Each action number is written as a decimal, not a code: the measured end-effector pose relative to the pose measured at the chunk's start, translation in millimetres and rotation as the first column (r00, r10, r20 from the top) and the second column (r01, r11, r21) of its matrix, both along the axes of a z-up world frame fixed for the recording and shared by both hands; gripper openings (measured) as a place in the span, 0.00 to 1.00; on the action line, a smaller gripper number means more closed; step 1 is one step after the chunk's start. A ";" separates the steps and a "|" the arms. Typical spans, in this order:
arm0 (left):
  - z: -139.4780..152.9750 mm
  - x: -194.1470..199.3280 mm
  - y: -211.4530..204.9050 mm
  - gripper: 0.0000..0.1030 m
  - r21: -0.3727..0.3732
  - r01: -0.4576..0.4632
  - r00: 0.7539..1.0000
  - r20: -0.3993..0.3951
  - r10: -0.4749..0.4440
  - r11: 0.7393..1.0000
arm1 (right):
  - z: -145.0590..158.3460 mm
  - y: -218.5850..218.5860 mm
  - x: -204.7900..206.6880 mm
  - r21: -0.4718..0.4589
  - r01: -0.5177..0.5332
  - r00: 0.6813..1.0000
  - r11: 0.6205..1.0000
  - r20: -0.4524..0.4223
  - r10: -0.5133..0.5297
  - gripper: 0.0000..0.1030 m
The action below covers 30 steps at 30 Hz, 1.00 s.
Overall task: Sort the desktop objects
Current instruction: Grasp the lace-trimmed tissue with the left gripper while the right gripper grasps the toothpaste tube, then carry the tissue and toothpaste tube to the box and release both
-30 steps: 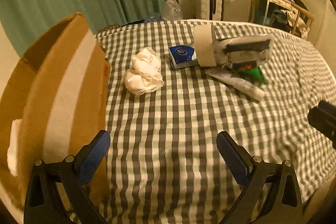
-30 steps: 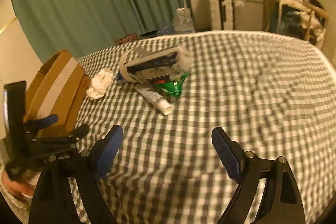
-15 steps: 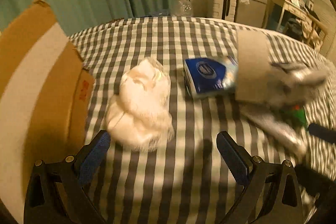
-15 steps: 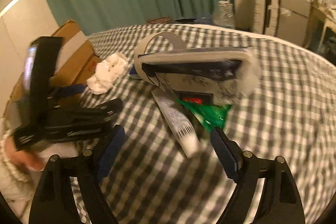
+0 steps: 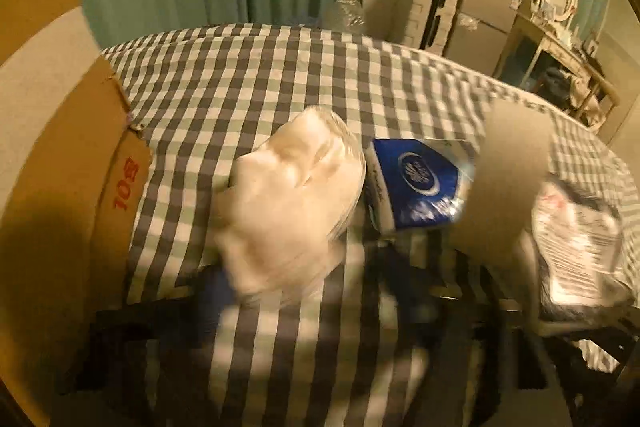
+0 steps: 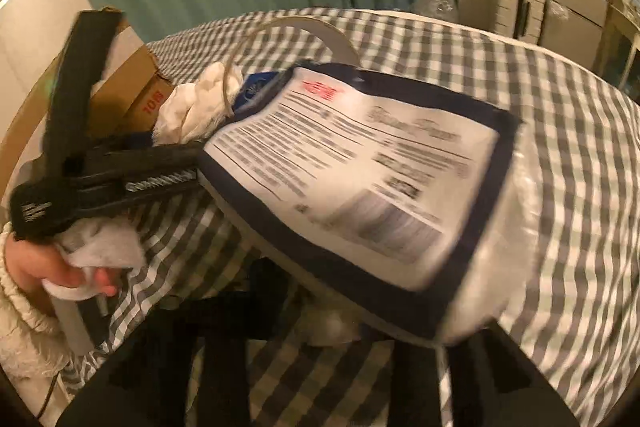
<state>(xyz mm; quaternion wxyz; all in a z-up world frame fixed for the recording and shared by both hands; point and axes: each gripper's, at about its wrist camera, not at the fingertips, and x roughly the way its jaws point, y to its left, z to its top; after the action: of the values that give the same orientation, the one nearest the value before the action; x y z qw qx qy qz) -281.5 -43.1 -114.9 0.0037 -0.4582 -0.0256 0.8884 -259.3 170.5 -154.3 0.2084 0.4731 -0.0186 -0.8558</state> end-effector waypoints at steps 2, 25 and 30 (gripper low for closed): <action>4.2 12.4 -2.1 0.20 0.004 0.009 1.000 0.016 -0.009 1.000 | 1.6 -0.5 8.8 0.012 0.013 1.000 1.000 0.009 -0.013 0.25; 81.8 188.1 23.8 0.08 0.102 0.096 0.994 -0.059 -0.090 0.990 | 84.1 2.0 163.0 -0.015 0.189 0.980 0.982 -0.054 -0.190 0.24; 110.3 212.9 21.2 0.08 0.087 0.087 0.989 -0.124 -0.076 0.992 | 118.8 -3.6 186.1 -0.020 0.198 0.973 0.980 -0.120 -0.199 0.24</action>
<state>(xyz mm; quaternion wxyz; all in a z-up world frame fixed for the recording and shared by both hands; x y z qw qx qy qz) -68.6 -21.8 -4.6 0.0629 -0.4037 -0.0474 0.9115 -73.2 167.0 -35.5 0.1245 0.4151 -0.0566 -0.8994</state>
